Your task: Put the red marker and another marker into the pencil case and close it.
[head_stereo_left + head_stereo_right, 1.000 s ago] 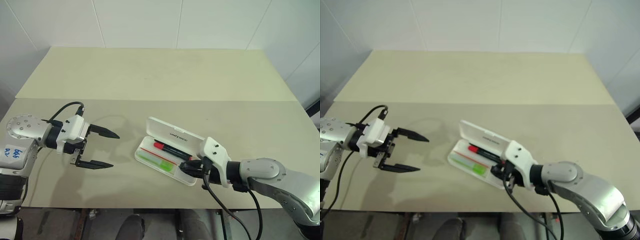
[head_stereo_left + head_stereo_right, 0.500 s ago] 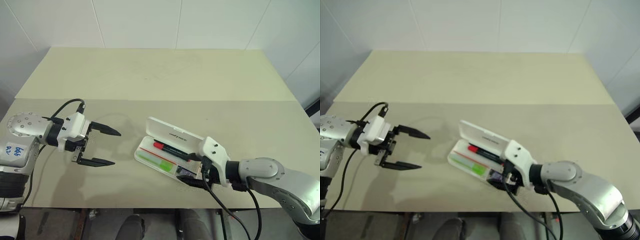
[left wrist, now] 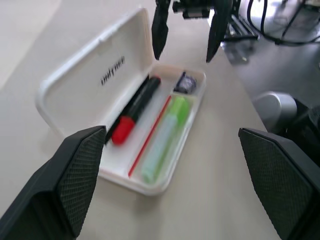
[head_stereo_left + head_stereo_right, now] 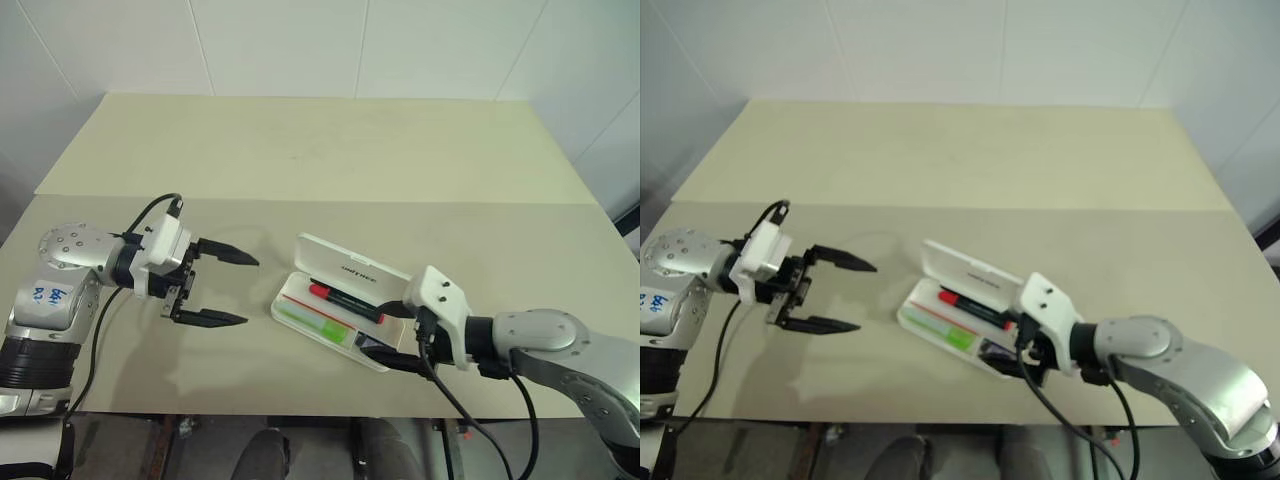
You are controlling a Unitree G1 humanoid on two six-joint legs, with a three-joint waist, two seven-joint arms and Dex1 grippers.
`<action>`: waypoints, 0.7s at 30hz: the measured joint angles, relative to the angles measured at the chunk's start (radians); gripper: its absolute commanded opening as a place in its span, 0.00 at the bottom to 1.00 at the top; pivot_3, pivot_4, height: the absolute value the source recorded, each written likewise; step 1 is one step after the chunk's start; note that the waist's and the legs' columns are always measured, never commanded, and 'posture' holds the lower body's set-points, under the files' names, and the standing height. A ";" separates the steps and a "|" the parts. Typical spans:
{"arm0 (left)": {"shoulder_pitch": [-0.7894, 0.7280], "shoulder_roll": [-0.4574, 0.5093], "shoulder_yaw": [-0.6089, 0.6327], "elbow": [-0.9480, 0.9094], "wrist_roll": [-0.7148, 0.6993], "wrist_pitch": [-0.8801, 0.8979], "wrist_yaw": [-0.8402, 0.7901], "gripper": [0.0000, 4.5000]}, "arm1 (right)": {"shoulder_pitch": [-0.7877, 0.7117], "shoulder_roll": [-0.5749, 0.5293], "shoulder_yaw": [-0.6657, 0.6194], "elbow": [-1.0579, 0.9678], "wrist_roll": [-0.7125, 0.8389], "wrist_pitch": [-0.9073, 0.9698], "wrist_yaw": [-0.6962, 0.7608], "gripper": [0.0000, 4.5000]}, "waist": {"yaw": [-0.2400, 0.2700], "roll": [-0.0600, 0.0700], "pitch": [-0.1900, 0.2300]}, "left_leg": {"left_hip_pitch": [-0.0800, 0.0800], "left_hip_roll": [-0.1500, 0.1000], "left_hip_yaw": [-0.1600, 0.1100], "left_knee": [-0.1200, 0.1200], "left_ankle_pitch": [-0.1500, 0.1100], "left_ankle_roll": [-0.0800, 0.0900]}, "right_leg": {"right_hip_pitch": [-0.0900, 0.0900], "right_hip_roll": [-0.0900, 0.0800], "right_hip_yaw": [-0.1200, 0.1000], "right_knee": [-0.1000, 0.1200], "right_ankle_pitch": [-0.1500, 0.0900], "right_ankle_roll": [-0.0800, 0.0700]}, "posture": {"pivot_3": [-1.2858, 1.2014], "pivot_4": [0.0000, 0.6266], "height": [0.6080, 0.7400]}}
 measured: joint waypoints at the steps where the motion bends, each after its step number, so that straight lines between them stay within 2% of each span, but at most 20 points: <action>1: -0.001 -0.003 0.008 -0.003 -0.015 0.020 0.005 1.00 | 0.003 -0.007 -0.019 -0.004 0.020 0.000 0.007 0.87 | 0.000 0.000 0.000 | 0.000 0.000 0.000 0.000 0.000 0.000 | 0.000 0.000 0.000 0.002 0.000 0.000 | 0.52 0.24 1.00; 13: -0.111 -0.049 0.077 0.059 -0.059 0.116 0.122 1.00 | 0.053 -0.078 -0.198 -0.044 0.218 -0.001 -0.001 0.87 | 0.000 0.000 0.000 | 0.001 0.000 0.000 0.005 0.000 0.000 | 0.000 0.001 0.000 0.003 0.000 -0.001 | 0.52 0.24 1.00; 16: -0.152 -0.081 0.085 0.099 -0.059 0.117 0.143 1.00 | 0.062 -0.086 -0.232 -0.049 0.237 -0.006 -0.021 1.00 | 0.000 0.000 0.000 | 0.001 0.000 0.000 0.006 0.000 0.000 | 0.000 0.000 0.000 0.004 0.000 -0.001 | 0.52 0.24 1.00; 21: -0.205 -0.114 0.093 0.182 -0.047 0.090 0.153 1.00 | 0.067 -0.107 -0.305 -0.043 0.243 -0.028 -0.045 1.00 | 0.001 0.000 0.000 | 0.000 -0.001 0.000 0.009 0.000 0.000 | 0.001 0.000 0.000 0.005 0.000 0.000 | 0.52 0.24 1.00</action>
